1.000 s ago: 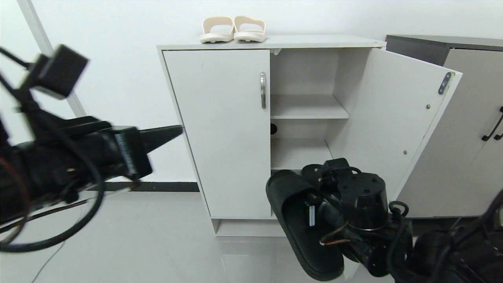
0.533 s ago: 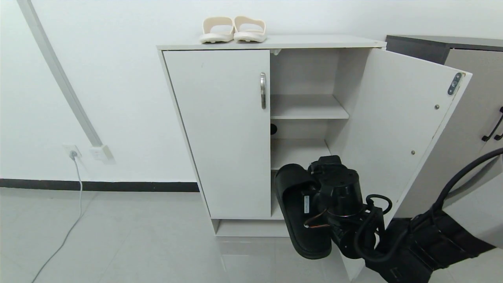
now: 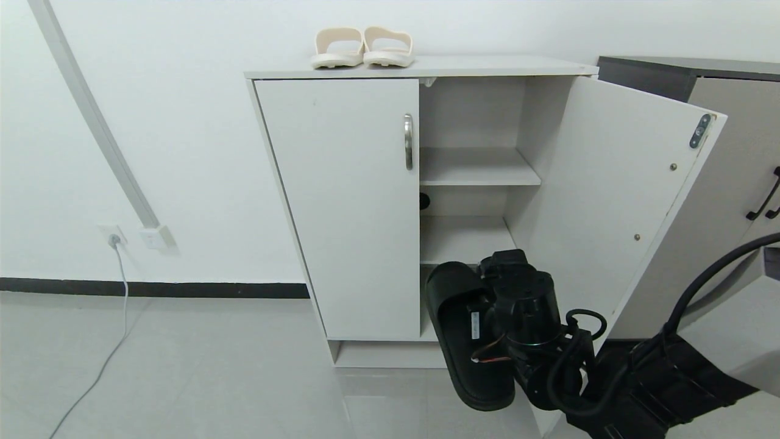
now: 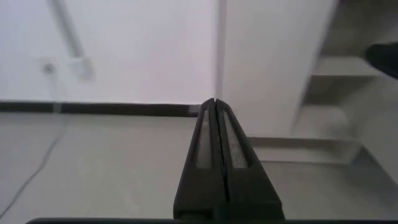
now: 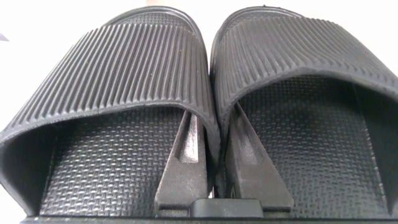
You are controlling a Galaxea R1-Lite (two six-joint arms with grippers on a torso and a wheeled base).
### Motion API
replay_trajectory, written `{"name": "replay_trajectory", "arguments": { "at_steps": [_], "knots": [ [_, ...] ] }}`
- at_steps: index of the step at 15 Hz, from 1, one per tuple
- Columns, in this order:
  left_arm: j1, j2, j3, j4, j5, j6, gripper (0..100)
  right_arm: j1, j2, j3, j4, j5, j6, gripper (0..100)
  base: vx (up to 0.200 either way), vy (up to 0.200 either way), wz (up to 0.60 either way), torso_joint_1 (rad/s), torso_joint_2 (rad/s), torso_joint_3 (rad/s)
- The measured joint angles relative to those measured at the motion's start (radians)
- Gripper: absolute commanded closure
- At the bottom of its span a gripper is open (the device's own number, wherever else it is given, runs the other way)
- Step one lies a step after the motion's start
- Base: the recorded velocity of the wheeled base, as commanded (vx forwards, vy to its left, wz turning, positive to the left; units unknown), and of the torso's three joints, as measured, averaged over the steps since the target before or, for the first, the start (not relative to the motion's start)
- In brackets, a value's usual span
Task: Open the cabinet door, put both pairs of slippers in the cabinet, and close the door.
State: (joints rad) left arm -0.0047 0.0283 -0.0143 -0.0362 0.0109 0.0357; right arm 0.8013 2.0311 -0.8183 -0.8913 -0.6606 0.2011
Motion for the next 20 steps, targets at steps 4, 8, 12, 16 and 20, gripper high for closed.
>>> {"name": "replay_trajectory", "arguments": {
  "at_steps": [4, 8, 12, 16, 20],
  "knots": [
    [0.002, -0.025, 0.012, 0.038, -0.066, -0.028, 100, 0.012, 0.005, 0.006, 0.0, 0.002, -0.001, 100, 0.0, 0.0, 0.0, 0.0, 0.0, 0.0],
    [0.002, -0.029, 0.014, 0.037, -0.068, -0.032, 100, 0.011, 0.022, -0.083, 0.008, -0.03, -0.001, 100, 0.0, 0.0, 0.0, 0.0, 0.0, 0.0],
    [0.002, -0.03, 0.014, 0.037, -0.07, -0.032, 100, -0.011, 0.082, -0.308, 0.126, -0.145, 0.012, 100, 0.0, -0.05, 0.0, 0.001, 0.0, 0.002],
    [0.002, -0.03, 0.014, 0.037, -0.07, -0.034, 100, -0.017, 0.116, -0.364, 0.136, -0.166, 0.017, 100, 0.0, -0.15, 0.0, 0.005, 0.0, 0.002],
    [0.001, -0.03, 0.014, 0.038, -0.071, -0.036, 100, -0.015, 0.121, -0.361, 0.132, -0.184, 0.017, 100, 0.0, 0.0, 0.0, 0.0, 0.0, 0.0]
  ]
}}
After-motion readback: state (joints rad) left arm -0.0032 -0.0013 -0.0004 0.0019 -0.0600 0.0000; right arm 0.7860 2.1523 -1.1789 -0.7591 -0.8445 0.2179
